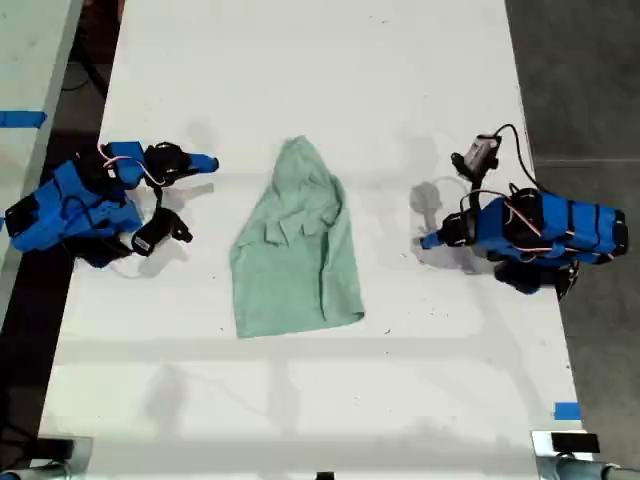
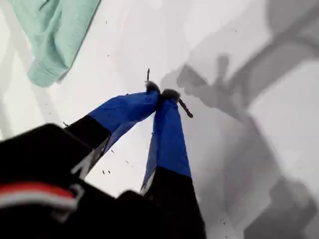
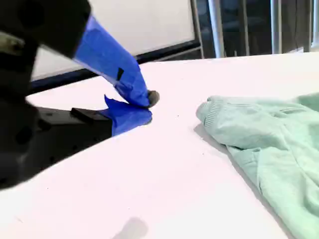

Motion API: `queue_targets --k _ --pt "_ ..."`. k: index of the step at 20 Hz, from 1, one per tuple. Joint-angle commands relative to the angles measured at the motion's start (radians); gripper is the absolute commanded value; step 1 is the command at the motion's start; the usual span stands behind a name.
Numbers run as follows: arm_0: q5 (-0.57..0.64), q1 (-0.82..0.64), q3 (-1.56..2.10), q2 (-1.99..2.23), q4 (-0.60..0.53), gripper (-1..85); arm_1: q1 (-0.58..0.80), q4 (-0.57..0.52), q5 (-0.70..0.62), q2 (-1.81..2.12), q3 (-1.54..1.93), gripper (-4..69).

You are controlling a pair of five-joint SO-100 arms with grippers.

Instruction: Fold t shirt

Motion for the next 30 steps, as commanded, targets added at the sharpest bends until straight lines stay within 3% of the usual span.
queue_targets --k 1,9,12,15,17,20,21,24,27,30 --pt "0.04 0.011 0.041 0.009 -0.017 -0.3 0.025 0.005 -0.034 0.014 0.046 1.2" --pt "0.041 0.015 0.041 0.009 -0.018 -0.3 0.032 0.005 -0.035 0.014 0.046 1.2" --pt "0.014 -0.003 -0.048 -0.008 0.037 -0.3 0.04 0.005 -0.038 0.014 0.046 1.2" --pt "-0.129 0.16 -0.428 -0.489 0.107 -0.3 0.052 0.005 -0.044 0.014 0.046 1.2" --pt "-0.285 0.325 -0.715 -0.853 0.181 -0.3 0.044 0.005 -0.04 0.014 0.046 1.2" --pt "-0.511 0.52 -1.206 -1.313 0.472 0.9 0.038 0.005 -0.038 0.014 0.046 1.2" --pt "-0.528 0.563 -1.333 -1.41 0.532 -0.2 0.038 0.005 -0.038 0.014 0.046 1.2" --pt "-0.696 0.739 -1.532 -1.523 0.575 -0.4 0.032 0.005 -0.04 0.014 0.046 1.2" --pt "-0.785 0.848 -1.69 -1.758 0.67 -0.4 0.041 0.005 -0.048 0.014 0.046 1.2" --pt "-0.876 0.916 -1.821 -1.953 0.672 -0.4 0.044 0.005 -0.054 0.014 0.046 1.2"
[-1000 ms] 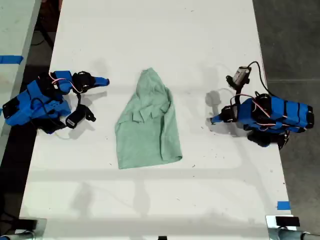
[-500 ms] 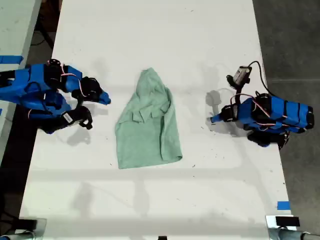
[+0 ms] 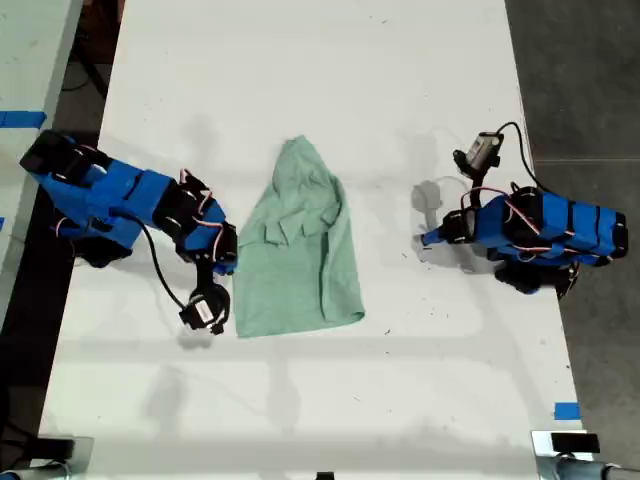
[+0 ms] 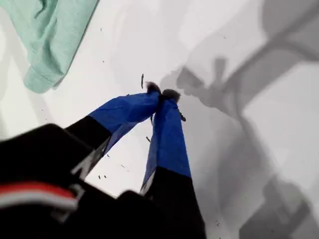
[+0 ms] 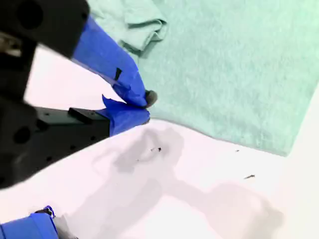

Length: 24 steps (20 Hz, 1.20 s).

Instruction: Fold t shirt

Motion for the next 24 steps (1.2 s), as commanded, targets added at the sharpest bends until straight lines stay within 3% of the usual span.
queue_targets --k 1,3,10,14,15,16,18,21,24 --pt "-0.106 0.061 -0.097 -0.078 0.006 1.2 0.003 0.005 -0.029 0.014 0.046 1.2" --pt "-0.161 0.087 -0.094 -0.123 0.005 16.4 0.003 0.005 -0.035 0.014 0.046 1.2" --pt "-0.143 0.081 -0.091 -0.256 -0.074 25.0 -0.006 0.005 -0.049 0.014 0.04 1.5" --pt "-0.13 0.061 -0.072 -0.39 -0.16 21.8 -0.009 0.006 -0.049 0.014 0.04 1.5" --pt "-0.129 0.055 -0.04 -0.402 -0.21 5.2 -0.011 0.006 -0.049 0.014 0.04 1.5" --pt "-0.132 0.049 0.018 -0.394 -0.285 -0.3 -0.011 0.006 -0.049 0.014 0.04 1.5" --pt "-0.126 0.038 0.123 -0.364 -0.391 -0.3 -0.012 0.008 -0.049 0.014 0.04 1.5" --pt "-0.143 0.046 0.117 -0.304 -0.319 -0.3 -0.012 0.008 -0.051 0.014 0.04 1.5" --pt "-0.124 0.046 -0.017 -0.241 -0.083 -0.3 -0.012 0.008 -0.051 0.014 0.04 1.5"
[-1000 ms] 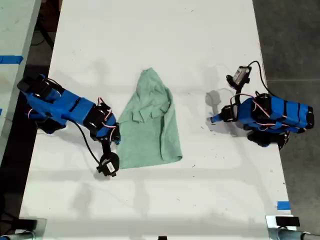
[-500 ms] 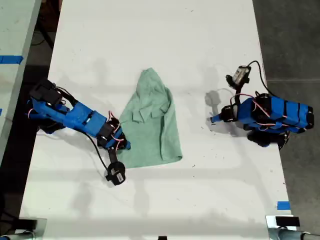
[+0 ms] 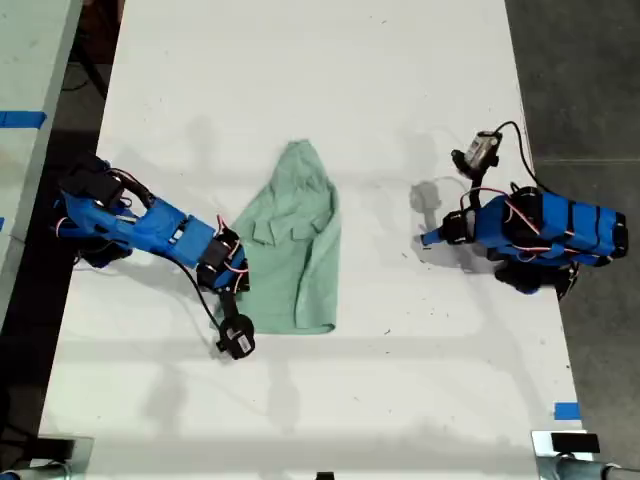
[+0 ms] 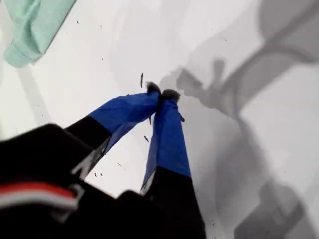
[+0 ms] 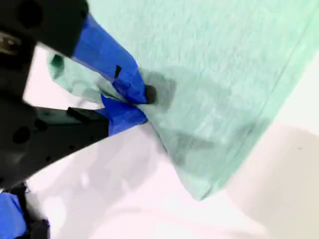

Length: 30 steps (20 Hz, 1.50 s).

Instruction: Fold t shirt

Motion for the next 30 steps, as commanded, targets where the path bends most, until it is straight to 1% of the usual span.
queue_targets --k 1,2,6,9,13,14,17,18,19,20,23,26,28,30 --pt "0.028 0.003 -0.161 0.101 0.173 -0.3 -0.012 0.008 -0.015 0.014 0.04 1.5" --pt "0.049 0.005 -0.186 0.14 0.199 -0.3 -0.012 0.008 -0.015 0.014 0.04 1.5" --pt "0.169 -0.031 -0.183 0.275 0.202 -0.3 -0.011 0.008 -0.015 0.014 0.04 1.5" --pt "0.328 -0.071 -0.35 0.215 0.195 -0.3 -0.009 0.008 -0.015 0.014 0.04 1.5" --pt "0.48 -0.127 -0.601 0.058 0.186 -0.3 -0.009 0.009 -0.015 0.014 0.04 1.5" --pt "0.52 -0.141 -0.623 0.029 0.156 -0.3 -0.009 0.009 -0.015 0.014 0.04 1.5" --pt "0.664 -0.153 -0.623 -0.061 -0.015 -0.3 -0.009 0.009 -0.015 0.014 0.04 1.5" --pt "0.703 -0.153 -0.623 -0.098 -0.069 4.3 -0.011 0.009 -0.015 0.014 0.04 1.5" --pt "0.73 -0.153 -0.638 -0.141 -0.097 12.5 -0.011 0.009 -0.015 0.014 0.04 1.5" --pt "0.753 -0.153 -0.65 -0.173 -0.117 14.8 -0.011 0.009 -0.015 0.014 0.04 1.5" --pt "0.772 -0.156 -0.649 -0.222 -0.146 21.7 -0.012 0.009 -0.015 0.014 0.04 1.5" --pt "0.776 -0.163 -0.649 -0.259 -0.143 22.5 -0.012 0.009 -0.015 0.014 0.04 1.5" --pt "0.762 -0.164 -0.647 -0.209 -0.103 20.5 -0.012 0.009 -0.015 0.014 0.04 1.5" --pt "0.759 -0.163 -0.638 -0.084 -0.066 12.4 -0.012 0.009 -0.015 0.014 0.04 1.5"
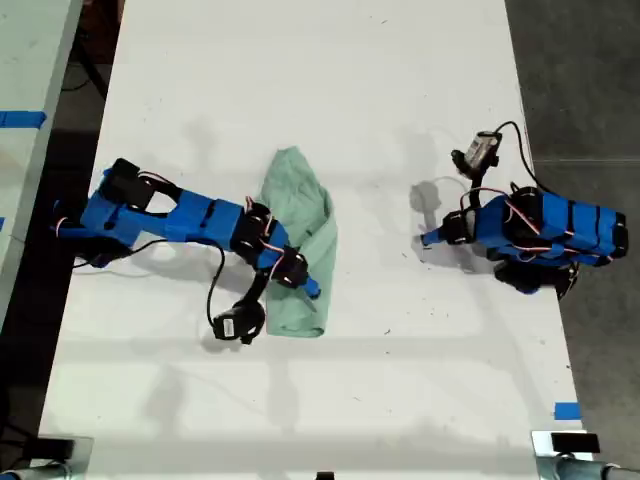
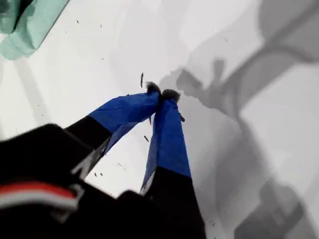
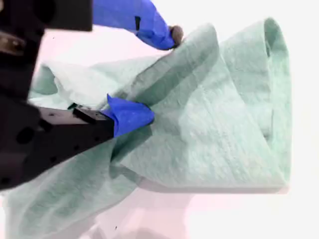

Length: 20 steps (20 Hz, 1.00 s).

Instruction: Fold t shirt

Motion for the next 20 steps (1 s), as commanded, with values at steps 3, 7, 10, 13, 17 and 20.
queue_targets --k 3,7,10,13,17,20 --pt "-0.011 -0.034 -0.029 0.4 0.121 0.9 -0.009 0.009 -0.017 0.014 0.04 1.5" --pt "0.018 -0.146 0.181 0.775 0.161 -0.3 -0.006 0.009 -0.017 0.014 0.04 1.5" --pt "0.02 -0.316 0.558 1.002 0.144 -0.3 -0.005 0.011 -0.018 0.014 0.04 1.5" --pt "0.026 -0.46 1.177 1.218 -0.184 -0.3 -0.005 0.011 -0.018 0.014 0.04 1.5" --pt "0.069 -0.549 1.919 1.598 -0.723 -0.3 -0.011 0.014 -0.015 0.014 0.04 1.5" --pt "0.19 -0.586 2.171 2.128 -0.634 -0.3 -0.014 0.015 -0.011 0.014 0.04 1.5"
